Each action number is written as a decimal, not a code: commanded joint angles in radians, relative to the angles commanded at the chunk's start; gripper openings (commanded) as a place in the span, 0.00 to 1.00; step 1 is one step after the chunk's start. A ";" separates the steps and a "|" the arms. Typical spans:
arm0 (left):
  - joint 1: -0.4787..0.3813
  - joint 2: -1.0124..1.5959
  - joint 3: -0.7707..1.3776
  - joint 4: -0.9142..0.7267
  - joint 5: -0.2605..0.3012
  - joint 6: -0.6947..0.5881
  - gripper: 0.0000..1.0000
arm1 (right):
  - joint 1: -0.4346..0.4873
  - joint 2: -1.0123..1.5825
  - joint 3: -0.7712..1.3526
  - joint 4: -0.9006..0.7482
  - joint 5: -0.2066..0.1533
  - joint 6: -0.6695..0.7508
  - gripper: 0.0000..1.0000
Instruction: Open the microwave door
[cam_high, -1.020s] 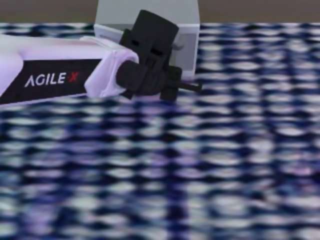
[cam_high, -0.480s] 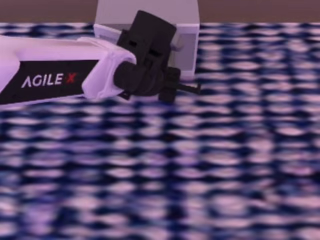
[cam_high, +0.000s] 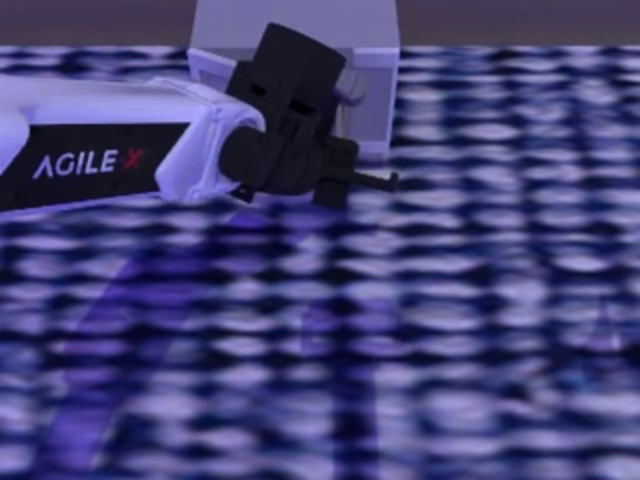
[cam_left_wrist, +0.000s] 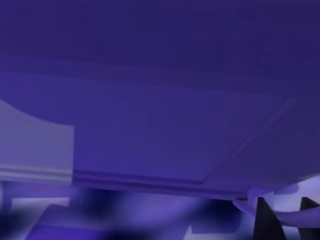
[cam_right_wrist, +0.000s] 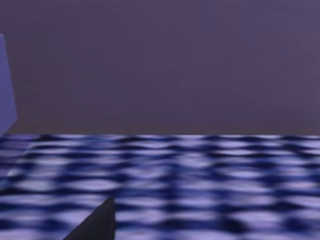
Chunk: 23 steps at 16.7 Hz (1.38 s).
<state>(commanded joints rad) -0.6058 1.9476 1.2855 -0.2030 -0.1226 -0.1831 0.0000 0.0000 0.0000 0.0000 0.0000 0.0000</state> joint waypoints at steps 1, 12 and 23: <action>0.000 0.000 0.000 0.000 0.000 0.000 0.00 | 0.000 0.000 0.000 0.000 0.000 0.000 1.00; 0.000 0.000 0.000 0.000 0.000 0.000 0.00 | 0.000 0.000 0.000 0.000 0.000 0.000 1.00; 0.001 -0.011 -0.015 0.006 0.020 0.016 0.00 | 0.000 0.000 0.000 0.000 0.000 0.000 1.00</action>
<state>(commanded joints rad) -0.6049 1.9368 1.2707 -0.1967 -0.1024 -0.1674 0.0000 0.0000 0.0000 0.0000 0.0000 0.0000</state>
